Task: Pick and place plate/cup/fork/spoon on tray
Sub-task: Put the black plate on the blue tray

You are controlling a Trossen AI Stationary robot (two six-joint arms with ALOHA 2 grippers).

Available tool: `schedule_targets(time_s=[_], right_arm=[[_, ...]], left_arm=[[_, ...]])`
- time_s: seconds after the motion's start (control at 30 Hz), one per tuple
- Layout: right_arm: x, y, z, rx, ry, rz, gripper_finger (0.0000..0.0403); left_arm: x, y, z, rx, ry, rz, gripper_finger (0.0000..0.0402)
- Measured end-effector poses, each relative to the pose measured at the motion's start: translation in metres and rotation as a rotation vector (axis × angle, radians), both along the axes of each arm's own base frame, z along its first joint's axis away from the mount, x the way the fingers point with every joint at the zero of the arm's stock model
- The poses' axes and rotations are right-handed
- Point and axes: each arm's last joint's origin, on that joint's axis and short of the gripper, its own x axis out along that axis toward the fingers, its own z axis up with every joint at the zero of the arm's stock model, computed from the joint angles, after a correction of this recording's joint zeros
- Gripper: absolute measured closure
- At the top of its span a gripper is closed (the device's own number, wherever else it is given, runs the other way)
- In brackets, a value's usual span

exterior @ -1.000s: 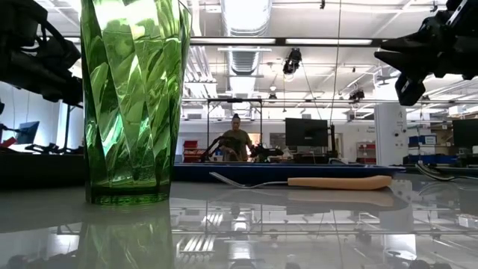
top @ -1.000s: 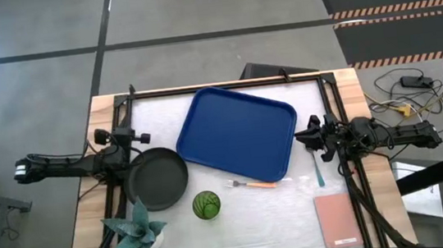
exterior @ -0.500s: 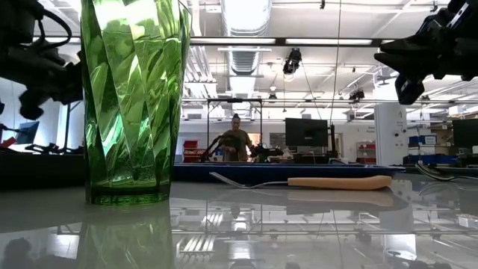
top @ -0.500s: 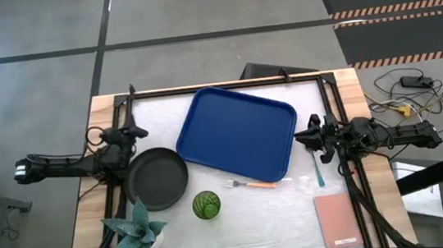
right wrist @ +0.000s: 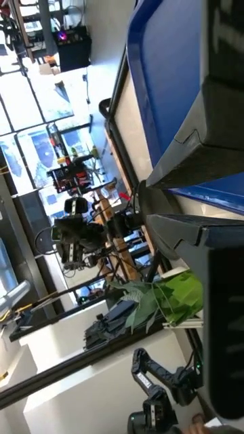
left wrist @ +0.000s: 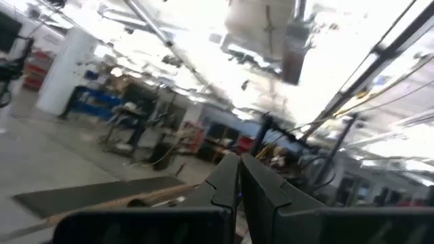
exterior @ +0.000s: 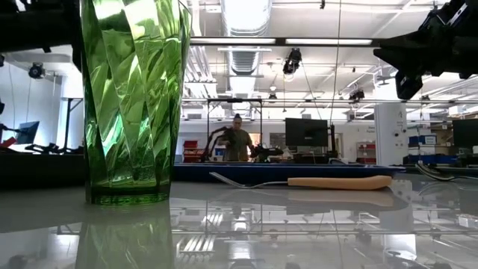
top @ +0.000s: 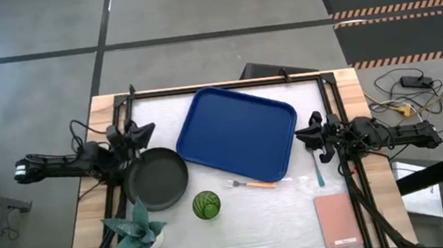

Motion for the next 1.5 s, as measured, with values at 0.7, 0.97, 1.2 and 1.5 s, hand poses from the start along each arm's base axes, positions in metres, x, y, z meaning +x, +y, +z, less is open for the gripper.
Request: schedule_targets(time_s=[0.7, 0.97, 1.2, 1.5], right_arm=[[0.0, 0.0, 0.0, -0.051, 0.005, -0.009, 0.0342], [0.0, 0.0, 0.0, -0.052, 0.005, -0.009, 0.0342], [0.0, 0.0, 0.0, -0.061, 0.006, -0.01, 0.0342], [0.0, 0.0, 0.0, -0.059, 0.006, -0.009, 0.0342]], left_arm=[[0.008, -0.002, 0.009, -0.102, -0.049, -0.126, 0.0402], [0.033, -0.003, 0.039, -0.076, 0.097, -0.104, 0.0402], [0.052, -0.001, 0.061, -0.154, 0.507, -0.011, 0.0402], [0.062, 0.009, 0.074, -0.284, 0.887, 0.112, 0.0402]])
